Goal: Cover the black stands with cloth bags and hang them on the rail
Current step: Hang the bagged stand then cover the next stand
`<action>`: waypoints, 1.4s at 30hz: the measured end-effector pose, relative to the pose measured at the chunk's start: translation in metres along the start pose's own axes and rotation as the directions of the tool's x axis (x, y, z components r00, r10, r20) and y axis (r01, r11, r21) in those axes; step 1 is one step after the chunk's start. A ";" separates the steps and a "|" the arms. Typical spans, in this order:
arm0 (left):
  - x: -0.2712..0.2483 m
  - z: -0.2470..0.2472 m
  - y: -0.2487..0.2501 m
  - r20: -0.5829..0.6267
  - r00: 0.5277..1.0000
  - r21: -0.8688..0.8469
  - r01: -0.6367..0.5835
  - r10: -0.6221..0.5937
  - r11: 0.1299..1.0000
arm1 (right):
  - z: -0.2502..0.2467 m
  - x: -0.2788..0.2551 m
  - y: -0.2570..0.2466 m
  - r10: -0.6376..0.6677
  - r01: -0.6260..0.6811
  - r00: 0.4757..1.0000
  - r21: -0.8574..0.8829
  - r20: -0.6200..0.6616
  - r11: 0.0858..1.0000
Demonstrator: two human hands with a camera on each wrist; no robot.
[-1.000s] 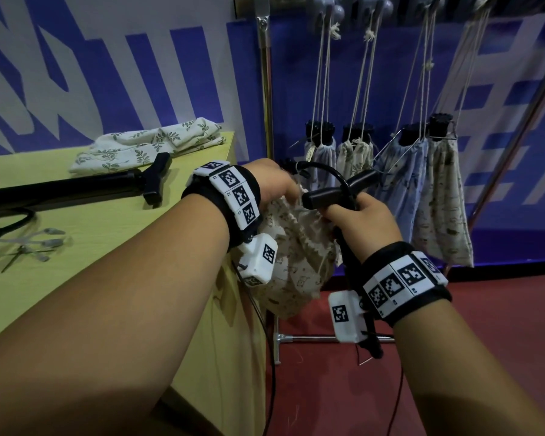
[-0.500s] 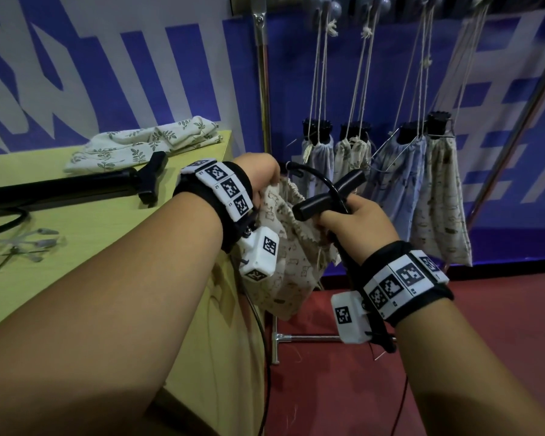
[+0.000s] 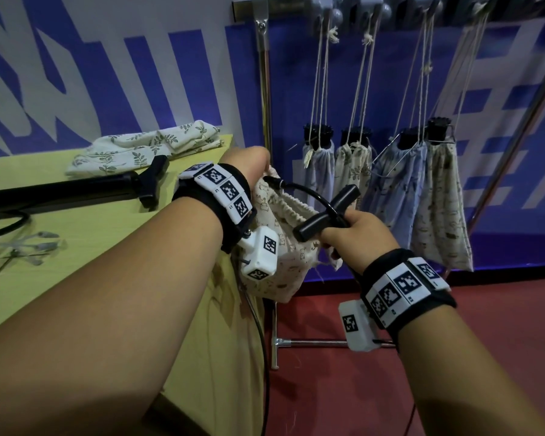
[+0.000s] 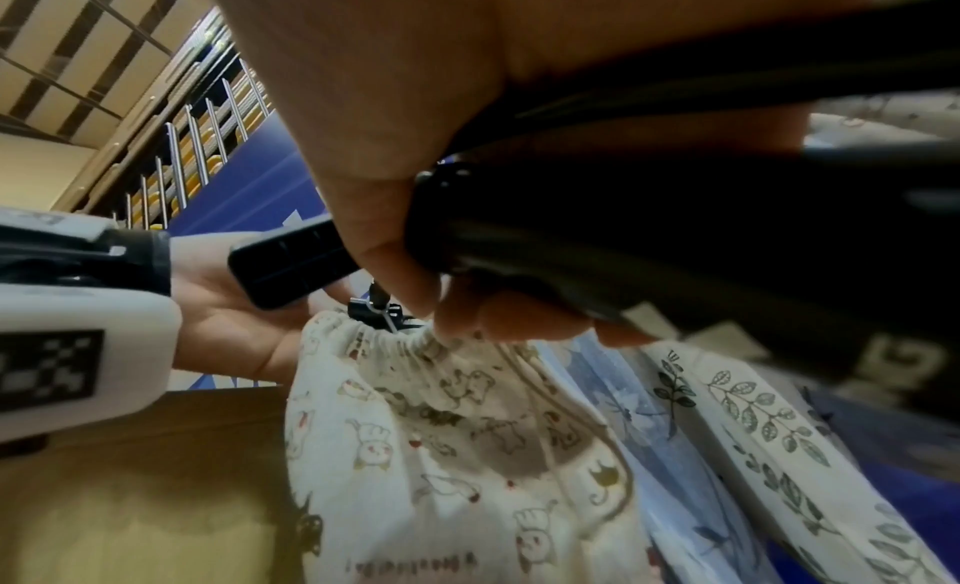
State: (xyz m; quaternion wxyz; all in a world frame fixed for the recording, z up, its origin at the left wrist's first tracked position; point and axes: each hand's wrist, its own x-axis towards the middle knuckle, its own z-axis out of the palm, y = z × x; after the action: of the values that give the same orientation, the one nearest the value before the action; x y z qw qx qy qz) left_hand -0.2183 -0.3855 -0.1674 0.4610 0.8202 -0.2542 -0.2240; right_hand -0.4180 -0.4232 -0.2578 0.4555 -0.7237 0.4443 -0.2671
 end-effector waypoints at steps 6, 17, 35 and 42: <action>-0.010 0.004 -0.004 0.095 0.969 0.228 -0.244 0.228 0.943 | 0.001 -0.001 -0.002 -0.023 0.024 0.999 -0.036 0.039 0.999; -0.009 0.008 -0.009 0.119 0.965 0.360 -0.263 0.236 0.895 | 0.008 -0.009 -0.009 -0.195 0.217 0.959 -0.089 0.207 0.972; -0.013 0.014 -0.012 0.217 0.942 0.387 -0.323 0.255 0.864 | 0.004 -0.006 -0.008 -0.121 0.141 0.981 -0.134 0.151 0.981; -0.015 0.019 -0.008 0.221 0.941 0.447 -0.331 0.255 0.831 | 0.008 -0.003 -0.003 -0.066 0.079 0.992 -0.118 0.111 0.990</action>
State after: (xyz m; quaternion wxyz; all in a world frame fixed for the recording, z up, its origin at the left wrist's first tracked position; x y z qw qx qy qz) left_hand -0.2402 -0.3848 -0.1813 0.2524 0.8399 -0.4588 -0.1427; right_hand -0.4121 -0.4173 -0.2587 0.4233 -0.7793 0.4081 -0.2169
